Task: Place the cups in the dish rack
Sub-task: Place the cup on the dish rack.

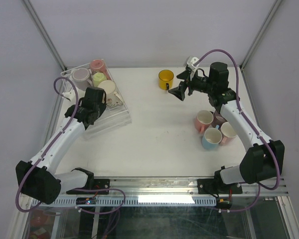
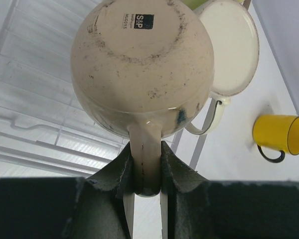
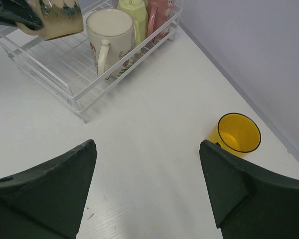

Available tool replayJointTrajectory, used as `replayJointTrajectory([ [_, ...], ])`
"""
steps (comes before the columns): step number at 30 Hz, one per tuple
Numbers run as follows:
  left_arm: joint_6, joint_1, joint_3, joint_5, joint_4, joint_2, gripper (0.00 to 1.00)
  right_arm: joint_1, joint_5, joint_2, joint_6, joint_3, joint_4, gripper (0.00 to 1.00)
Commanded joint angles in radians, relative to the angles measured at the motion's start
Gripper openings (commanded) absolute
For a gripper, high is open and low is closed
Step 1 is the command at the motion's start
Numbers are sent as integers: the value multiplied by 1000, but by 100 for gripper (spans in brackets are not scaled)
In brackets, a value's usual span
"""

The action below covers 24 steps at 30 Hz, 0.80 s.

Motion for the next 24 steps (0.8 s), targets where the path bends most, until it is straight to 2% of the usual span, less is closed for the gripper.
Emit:
replayJointTrajectory([
  [1,-115,14,102,-74,18,37,0,-5,-11,-32,-1,-2,38,87],
  [5,-190,15,132,-87,-61,89,0,-8,-8,-35,-2,-7,39,87],
  [11,-231,15,160,-83,-75,162,0,-8,-15,-31,3,-9,51,87],
  [24,-289,8,232,44,-136,324,2,-14,-9,-43,3,-26,61,87],
])
